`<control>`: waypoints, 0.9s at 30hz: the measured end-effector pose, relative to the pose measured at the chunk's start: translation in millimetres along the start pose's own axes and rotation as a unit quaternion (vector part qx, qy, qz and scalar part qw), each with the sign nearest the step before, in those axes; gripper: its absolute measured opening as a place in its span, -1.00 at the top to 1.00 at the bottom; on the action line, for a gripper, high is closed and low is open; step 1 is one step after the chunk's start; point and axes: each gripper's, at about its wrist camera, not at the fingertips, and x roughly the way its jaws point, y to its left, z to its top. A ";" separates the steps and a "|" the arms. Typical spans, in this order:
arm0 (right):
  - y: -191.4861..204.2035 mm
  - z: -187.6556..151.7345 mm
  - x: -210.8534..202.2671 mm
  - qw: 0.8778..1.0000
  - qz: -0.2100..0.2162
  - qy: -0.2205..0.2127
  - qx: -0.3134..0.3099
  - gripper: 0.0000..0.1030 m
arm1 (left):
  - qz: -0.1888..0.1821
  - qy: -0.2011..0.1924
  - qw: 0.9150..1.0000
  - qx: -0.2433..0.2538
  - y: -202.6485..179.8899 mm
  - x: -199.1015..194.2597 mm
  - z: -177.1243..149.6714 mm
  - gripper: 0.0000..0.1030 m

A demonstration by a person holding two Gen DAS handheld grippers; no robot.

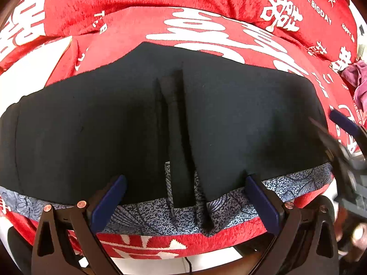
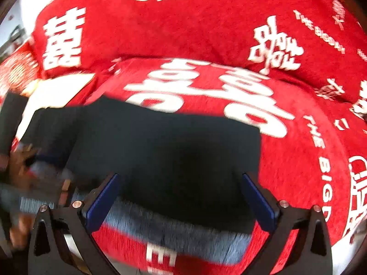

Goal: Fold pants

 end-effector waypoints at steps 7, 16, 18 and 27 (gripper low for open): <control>40.3 29.5 65.0 0.996 -0.063 0.055 -0.041 -1.00 | -0.006 -0.005 1.000 -0.007 8.6 -7.1 -2.7 -1.00; 56.8 3.2 53.5 0.995 -0.048 0.083 -0.028 -1.00 | -0.035 -0.020 0.998 -0.043 50.0 -11.9 -13.9 -1.00; 59.7 3.6 48.6 0.996 -0.061 0.067 -0.024 -1.00 | -0.049 -0.041 0.997 -0.047 54.6 -26.4 -17.1 -1.00; 104.8 32.2 69.7 0.993 -0.074 0.063 -0.073 -1.00 | -0.028 -0.036 0.993 -0.112 126.2 -19.3 -27.4 -1.00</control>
